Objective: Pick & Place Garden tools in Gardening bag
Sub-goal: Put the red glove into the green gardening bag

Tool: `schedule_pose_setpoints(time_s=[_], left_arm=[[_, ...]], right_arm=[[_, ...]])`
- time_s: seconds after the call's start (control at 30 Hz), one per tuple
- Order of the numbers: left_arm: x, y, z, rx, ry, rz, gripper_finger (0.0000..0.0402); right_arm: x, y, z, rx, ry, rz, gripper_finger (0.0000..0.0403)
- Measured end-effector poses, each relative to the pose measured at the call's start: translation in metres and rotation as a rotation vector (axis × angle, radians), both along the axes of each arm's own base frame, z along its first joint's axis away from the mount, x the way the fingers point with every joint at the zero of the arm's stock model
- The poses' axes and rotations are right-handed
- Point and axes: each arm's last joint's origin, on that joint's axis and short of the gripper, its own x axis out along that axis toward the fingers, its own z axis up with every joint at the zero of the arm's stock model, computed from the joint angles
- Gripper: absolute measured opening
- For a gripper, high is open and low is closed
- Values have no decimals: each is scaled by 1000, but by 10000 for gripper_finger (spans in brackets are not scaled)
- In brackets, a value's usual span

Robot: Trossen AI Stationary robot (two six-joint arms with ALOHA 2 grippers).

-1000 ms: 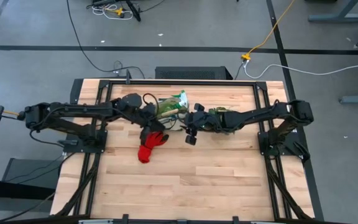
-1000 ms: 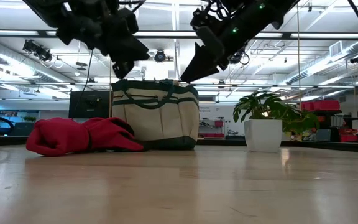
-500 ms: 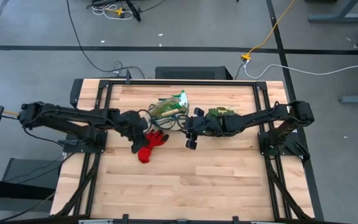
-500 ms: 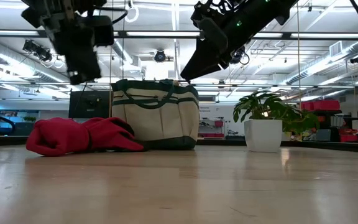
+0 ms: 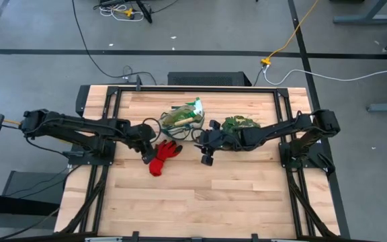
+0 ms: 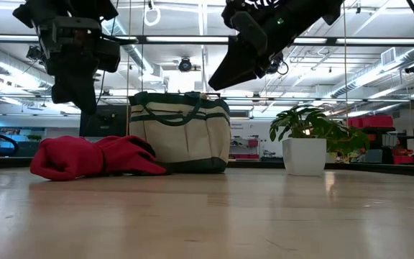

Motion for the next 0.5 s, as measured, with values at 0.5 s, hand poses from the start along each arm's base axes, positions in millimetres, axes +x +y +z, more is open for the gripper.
schedule_pose_setpoints(time_s=[0.5], left_arm=[[7, 1, -18, -31, 128, 70, 55]], right_arm=[[-1, 4, 0, -16, 1, -8, 155]])
